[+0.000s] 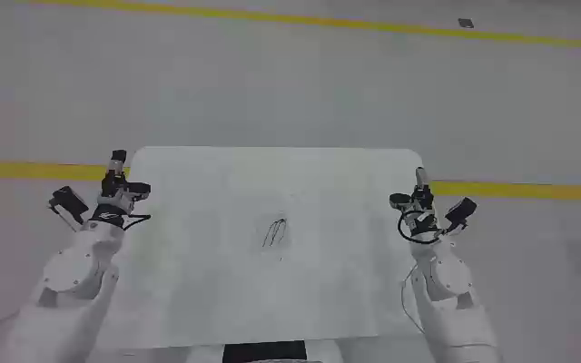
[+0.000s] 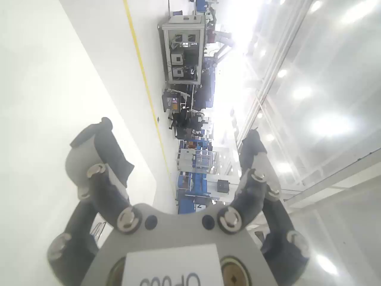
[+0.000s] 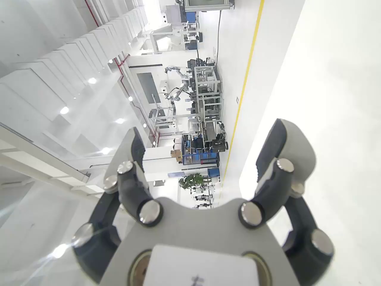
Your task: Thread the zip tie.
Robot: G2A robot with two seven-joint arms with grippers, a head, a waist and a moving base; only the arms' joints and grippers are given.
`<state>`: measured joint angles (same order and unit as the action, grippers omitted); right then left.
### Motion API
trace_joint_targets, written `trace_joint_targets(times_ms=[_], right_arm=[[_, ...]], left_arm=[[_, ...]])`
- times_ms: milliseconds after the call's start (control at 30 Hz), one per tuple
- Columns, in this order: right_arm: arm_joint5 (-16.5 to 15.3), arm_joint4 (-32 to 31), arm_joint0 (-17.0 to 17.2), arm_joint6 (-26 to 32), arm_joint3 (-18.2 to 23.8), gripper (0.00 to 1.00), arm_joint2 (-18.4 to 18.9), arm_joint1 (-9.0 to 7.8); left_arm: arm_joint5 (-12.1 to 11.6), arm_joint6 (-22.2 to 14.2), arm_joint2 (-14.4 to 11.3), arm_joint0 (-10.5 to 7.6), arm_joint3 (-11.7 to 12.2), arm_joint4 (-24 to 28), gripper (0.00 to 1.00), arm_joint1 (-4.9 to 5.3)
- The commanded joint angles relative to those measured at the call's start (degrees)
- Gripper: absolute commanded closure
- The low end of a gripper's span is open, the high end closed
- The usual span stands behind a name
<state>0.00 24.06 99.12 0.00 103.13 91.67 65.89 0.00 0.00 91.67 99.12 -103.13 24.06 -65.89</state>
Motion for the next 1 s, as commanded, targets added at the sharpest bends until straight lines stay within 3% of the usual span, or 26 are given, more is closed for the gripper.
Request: trace_joint_targets(times_ms=[0,33,67,100,133,167,200,233,500,833,867,967], right_arm=[[0.0,0.0,0.0,0.0,0.0,0.00,0.0,0.00],[0.0,0.0,0.0,0.0,0.0,0.00,0.0,0.00],[0.0,0.0,0.0,0.0,0.0,0.22,0.0,0.00],[0.0,0.0,0.0,0.0,0.0,0.00,0.0,0.00],[0.0,0.0,0.0,0.0,0.0,0.00,0.0,0.00],[0.0,0.0,0.0,0.0,0.0,0.22,0.0,0.00],[0.0,0.0,0.0,0.0,0.0,0.22,0.0,0.00],[0.0,0.0,0.0,0.0,0.0,0.00,0.0,0.00],[0.0,0.0,0.0,0.0,0.0,0.00,0.0,0.00],[0.0,0.0,0.0,0.0,0.0,0.00,0.0,0.00],[0.0,0.0,0.0,0.0,0.0,0.00,0.0,0.00],[0.0,0.0,0.0,0.0,0.0,0.00,0.0,0.00]], left_arm=[[0.0,0.0,0.0,0.00,0.0,0.0,0.22,0.00],[0.0,0.0,0.0,0.00,0.0,0.0,0.22,0.00],[0.0,0.0,0.0,0.00,0.0,0.0,0.00,0.00],[0.0,0.0,0.0,0.00,0.0,0.0,0.22,0.00],[0.0,0.0,0.0,0.00,0.0,0.0,0.00,0.00],[0.0,0.0,0.0,0.00,0.0,0.0,0.00,0.00],[0.0,0.0,0.0,0.00,0.0,0.0,0.00,0.00],[-0.2,-0.5,-0.2,-0.16,-0.6,-0.5,0.00,0.02],[-1.6,-8.8,-3.3,1.06,-4.7,-14.9,0.00,0.65],[-1.6,-8.8,-3.3,1.06,-4.7,-14.9,0.00,0.65],[-1.8,-10.6,-4.0,0.64,-5.8,-17.3,0.00,0.79],[0.5,-14.9,-5.5,-0.92,-6.8,-22.4,0.00,1.09]])
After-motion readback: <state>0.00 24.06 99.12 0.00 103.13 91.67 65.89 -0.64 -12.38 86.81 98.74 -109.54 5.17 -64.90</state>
